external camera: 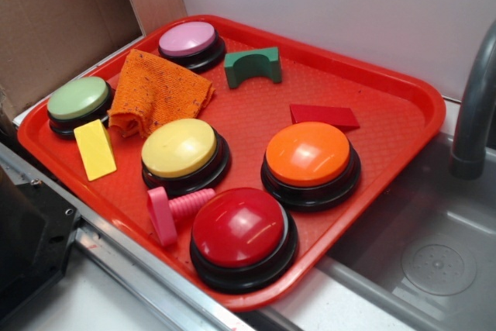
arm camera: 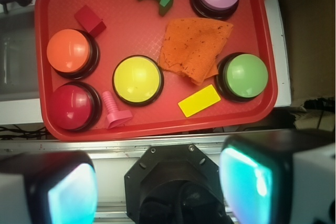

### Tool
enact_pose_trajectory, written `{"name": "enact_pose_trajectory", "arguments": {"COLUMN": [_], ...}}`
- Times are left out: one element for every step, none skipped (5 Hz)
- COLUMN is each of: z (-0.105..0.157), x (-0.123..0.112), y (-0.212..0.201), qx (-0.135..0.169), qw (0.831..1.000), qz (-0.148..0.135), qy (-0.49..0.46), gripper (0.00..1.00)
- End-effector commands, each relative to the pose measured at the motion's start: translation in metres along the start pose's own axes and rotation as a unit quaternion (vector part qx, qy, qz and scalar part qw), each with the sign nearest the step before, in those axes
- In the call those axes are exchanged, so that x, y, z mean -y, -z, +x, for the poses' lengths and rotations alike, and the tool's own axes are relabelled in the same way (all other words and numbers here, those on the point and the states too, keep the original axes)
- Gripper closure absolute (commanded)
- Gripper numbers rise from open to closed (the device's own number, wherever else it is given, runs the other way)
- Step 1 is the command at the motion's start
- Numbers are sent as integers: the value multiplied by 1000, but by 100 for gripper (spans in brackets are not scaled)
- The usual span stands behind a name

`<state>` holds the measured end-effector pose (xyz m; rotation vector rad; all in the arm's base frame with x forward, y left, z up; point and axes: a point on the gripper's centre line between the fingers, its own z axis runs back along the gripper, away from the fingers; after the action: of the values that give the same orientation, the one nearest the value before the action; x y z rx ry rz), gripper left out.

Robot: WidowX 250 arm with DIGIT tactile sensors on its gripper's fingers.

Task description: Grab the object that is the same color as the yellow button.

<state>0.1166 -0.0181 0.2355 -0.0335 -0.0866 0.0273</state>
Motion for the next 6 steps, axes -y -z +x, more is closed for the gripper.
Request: {"name": "enact_pose_trajectory", "arguments": {"z": [0, -5, -9, -12, -7, 1], "x": [0, -10, -17, -29, -44, -54], "y": [0, 10, 26, 50, 89, 118], "qx": [0, 28, 37, 55, 70, 59], "qw": [1000, 997, 992, 975, 957, 945], "qz": [0, -13, -22, -23, 1, 14], "qy": [0, -66, -119, -213, -280, -320], "gripper": [0, 0, 0, 0, 0, 0]}}
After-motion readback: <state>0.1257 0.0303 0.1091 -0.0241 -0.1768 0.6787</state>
